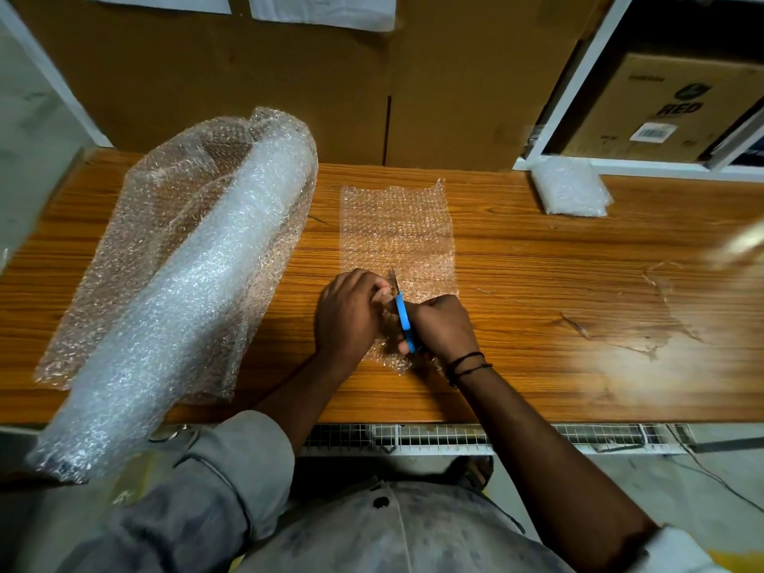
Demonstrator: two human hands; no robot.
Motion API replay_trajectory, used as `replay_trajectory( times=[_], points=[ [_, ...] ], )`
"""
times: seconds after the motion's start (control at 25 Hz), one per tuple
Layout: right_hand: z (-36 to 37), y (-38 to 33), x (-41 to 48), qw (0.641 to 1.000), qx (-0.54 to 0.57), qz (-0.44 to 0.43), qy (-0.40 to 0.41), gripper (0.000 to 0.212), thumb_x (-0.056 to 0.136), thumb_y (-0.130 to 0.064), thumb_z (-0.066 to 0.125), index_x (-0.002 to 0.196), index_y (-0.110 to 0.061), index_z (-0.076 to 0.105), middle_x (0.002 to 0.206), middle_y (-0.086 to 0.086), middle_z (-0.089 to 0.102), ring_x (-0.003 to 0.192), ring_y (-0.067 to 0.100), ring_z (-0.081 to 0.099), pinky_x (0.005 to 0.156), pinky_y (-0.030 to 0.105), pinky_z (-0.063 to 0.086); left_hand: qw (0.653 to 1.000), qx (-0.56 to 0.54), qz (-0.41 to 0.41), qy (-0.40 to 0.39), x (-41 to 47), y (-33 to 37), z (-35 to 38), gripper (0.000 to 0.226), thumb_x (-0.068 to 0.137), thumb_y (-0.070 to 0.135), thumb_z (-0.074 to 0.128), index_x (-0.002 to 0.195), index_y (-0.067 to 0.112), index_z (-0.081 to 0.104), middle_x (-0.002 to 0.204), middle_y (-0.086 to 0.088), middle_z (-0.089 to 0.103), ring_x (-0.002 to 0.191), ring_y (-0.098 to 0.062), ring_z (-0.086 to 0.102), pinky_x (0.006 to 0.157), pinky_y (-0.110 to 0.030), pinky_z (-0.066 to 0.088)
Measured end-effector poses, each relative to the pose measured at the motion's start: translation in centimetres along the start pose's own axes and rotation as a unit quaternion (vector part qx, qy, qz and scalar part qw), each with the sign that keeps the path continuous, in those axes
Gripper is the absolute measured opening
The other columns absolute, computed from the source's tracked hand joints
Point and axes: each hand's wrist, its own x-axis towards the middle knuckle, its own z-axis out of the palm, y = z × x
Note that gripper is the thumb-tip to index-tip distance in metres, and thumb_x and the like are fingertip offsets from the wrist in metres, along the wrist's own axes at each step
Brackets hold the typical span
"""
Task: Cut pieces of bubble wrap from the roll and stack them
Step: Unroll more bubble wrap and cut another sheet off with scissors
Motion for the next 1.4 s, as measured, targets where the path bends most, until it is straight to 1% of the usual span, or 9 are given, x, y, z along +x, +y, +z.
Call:
replay_trajectory(
  times=[0.16, 0.44, 0.64, 0.8, 0.92, 1.04, 1.12, 1.28, 1.4],
  points=[
    [0.5, 0.0, 0.3, 1.0, -0.016, -0.014, 0.009, 0.04, 0.091, -0.033, 0.074, 0.069, 0.0, 0.071, 0.054, 0.012, 0.069, 0.033, 0.011, 0.057, 0.039, 0.017, 0.037, 1.0, 0.008, 0.0, -0.006, 0.0, 0.0, -0.1, 0.01, 0.093, 0.017, 0.067, 0.102, 0.022, 0.065, 0.105, 0.006, 0.067, 0.102, -0.022, 0.059, 0.084, -0.04, 0.047],
    [0.6, 0.2, 0.6, 0.999, 0.043, 0.003, -0.005, 0.054, 0.091, -0.044, 0.074, 0.084, 0.01, 0.075, 0.059, 0.015, 0.07, 0.039, 0.018, 0.064, 0.036, 0.016, 0.038, 1.0, 0.013, 0.003, -0.01, 0.0, 0.0, -0.3, 0.017, 0.091, 0.015, 0.065, 0.106, 0.023, 0.063, 0.108, 0.007, 0.066, 0.106, -0.021, 0.057, 0.085, -0.039, 0.045],
    [0.6, -0.2, 1.5, 0.999, 0.002, -0.008, 0.031, 0.036, 0.091, -0.03, 0.074, 0.075, 0.001, 0.069, 0.042, 0.0, 0.059, 0.028, 0.006, 0.052, 0.032, 0.013, 0.031, 1.0, 0.015, 0.022, -0.011, 0.0, 0.2, -0.3, 0.017, 0.093, 0.016, 0.057, 0.108, 0.019, 0.064, 0.11, 0.003, 0.067, 0.108, -0.023, 0.058, 0.088, -0.042, 0.048],
    [0.7, -0.1, 2.5, 0.999, 0.006, -0.008, 0.044, 0.042, 0.088, -0.031, 0.074, 0.084, 0.011, 0.073, 0.059, 0.014, 0.069, 0.033, 0.009, 0.054, 0.035, 0.016, 0.035, 0.999, 0.028, 0.028, -0.019, 0.0, 0.5, -0.6, 0.029, 0.09, 0.025, 0.043, 0.109, 0.017, 0.065, 0.11, 0.001, 0.067, 0.108, -0.024, 0.058, 0.088, -0.041, 0.046],
    [0.4, -0.7, 2.9, 0.999, 0.043, 0.002, 0.031, 0.042, 0.088, -0.031, 0.075, 0.087, 0.011, 0.074, 0.057, 0.01, 0.067, 0.034, 0.014, 0.059, 0.034, 0.015, 0.035, 0.998, 0.044, 0.025, -0.026, 0.0, 0.3, -0.4, 0.03, 0.092, 0.023, 0.047, 0.114, 0.012, 0.066, 0.114, -0.003, 0.068, 0.111, -0.027, 0.059, 0.09, -0.042, 0.047],
    [0.1, -1.6, 3.3, 0.999, 0.039, -0.005, 0.026, 0.036, 0.089, -0.03, 0.077, 0.07, -0.002, 0.067, 0.045, 0.001, 0.059, 0.032, 0.012, 0.055, 0.034, 0.015, 0.034, 0.998, 0.043, 0.022, -0.04, 0.0, 0.2, -0.3, 0.031, 0.093, 0.023, 0.047, 0.115, 0.01, 0.065, 0.114, -0.005, 0.067, 0.111, -0.028, 0.059, 0.091, -0.042, 0.047],
    [0.4, -1.6, 4.0, 0.999, 0.001, -0.013, 0.039, 0.036, 0.085, -0.034, 0.078, 0.068, -0.005, 0.066, 0.053, 0.005, 0.061, 0.042, 0.019, 0.058, 0.041, 0.02, 0.038, 0.998, 0.032, 0.026, -0.041, 0.1, 0.2, -0.3, 0.028, 0.093, 0.02, 0.047, 0.113, 0.011, 0.063, 0.111, -0.004, 0.065, 0.107, -0.025, 0.059, 0.089, -0.04, 0.047],
    [1.1, -1.7, 4.9, 0.999, -0.011, -0.019, 0.045, 0.05, 0.073, -0.045, 0.078, 0.078, 0.005, 0.074, 0.071, 0.019, 0.073, 0.058, 0.031, 0.065, 0.051, 0.031, 0.045, 0.999, 0.025, 0.034, -0.032, 0.0, 0.2, -0.3, 0.022, 0.096, 0.019, 0.049, 0.112, 0.012, 0.063, 0.109, -0.002, 0.064, 0.102, -0.023, 0.06, 0.088, -0.037, 0.045],
    [1.0, -2.0, 5.5, 0.999, 0.009, -0.013, 0.047, 0.039, 0.08, -0.037, 0.078, 0.08, 0.001, 0.072, 0.068, 0.014, 0.069, 0.052, 0.026, 0.06, 0.045, 0.024, 0.04, 0.999, 0.029, 0.036, -0.027, 0.0, 0.1, -0.3, 0.024, 0.096, 0.021, 0.047, 0.111, 0.012, 0.063, 0.109, -0.002, 0.064, 0.101, -0.024, 0.06, 0.087, -0.039, 0.047]
  ],
)
